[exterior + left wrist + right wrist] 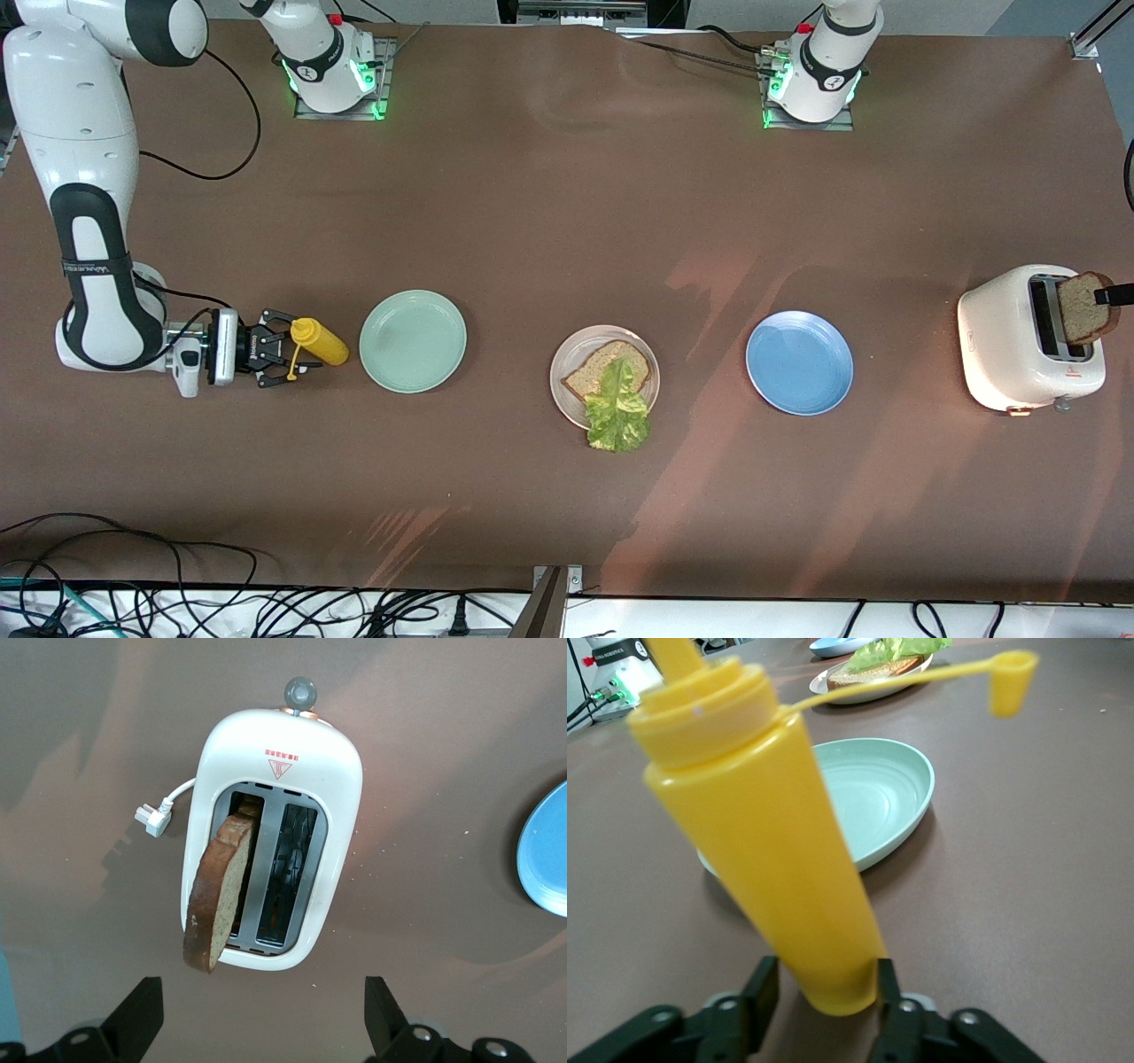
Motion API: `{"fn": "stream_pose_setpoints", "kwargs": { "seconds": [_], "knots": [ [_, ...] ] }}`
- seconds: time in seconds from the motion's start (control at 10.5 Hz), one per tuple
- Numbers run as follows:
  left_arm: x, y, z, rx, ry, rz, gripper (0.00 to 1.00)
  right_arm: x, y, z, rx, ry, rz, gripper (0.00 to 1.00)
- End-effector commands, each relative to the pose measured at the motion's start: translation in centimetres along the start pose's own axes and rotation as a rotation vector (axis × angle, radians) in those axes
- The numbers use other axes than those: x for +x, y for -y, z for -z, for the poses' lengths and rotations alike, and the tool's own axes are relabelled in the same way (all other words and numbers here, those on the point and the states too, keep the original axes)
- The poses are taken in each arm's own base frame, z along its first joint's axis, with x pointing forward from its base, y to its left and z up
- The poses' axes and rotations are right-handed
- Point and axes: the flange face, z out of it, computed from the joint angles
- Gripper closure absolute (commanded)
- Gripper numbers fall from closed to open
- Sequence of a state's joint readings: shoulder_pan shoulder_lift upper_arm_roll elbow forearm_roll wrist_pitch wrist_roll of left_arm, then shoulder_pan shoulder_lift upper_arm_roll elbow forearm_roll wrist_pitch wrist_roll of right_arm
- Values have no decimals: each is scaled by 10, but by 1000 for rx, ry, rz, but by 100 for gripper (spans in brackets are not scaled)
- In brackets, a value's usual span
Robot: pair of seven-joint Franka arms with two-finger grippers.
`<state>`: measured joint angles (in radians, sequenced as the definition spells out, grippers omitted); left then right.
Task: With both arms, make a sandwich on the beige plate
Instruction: 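Lower the right gripper beside the yellow mustard bottle, then close the right gripper around the mustard bottle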
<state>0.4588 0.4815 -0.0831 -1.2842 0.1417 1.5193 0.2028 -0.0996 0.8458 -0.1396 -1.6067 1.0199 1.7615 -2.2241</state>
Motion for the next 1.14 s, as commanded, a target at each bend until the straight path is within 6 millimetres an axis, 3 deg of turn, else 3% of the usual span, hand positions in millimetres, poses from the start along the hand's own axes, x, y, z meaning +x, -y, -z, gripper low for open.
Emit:
{"fn": "stream_pose_setpoints", "kwargs": {
  "seconds": [0.0, 0.38, 0.48, 0.57, 1.05],
  "knots": [
    [0, -2, 2, 17, -4, -15, 0, 8, -9, -7, -27, -10, 15, 100],
    [2, -1, -2, 15, 3, -18, 0, 16, -13, -8, -29, 9, -32, 100],
    [2, -1, -2, 15, 3, -16, 0, 16, -11, -10, -18, -6, -36, 42],
    [2, -1, -2, 15, 3, -16, 0, 18, -9, -10, -3, -18, -25, 0],
    [2, -2, -2, 15, 3, -15, 0, 24, 6, -5, 94, -101, 18, 0]
  ]
}}
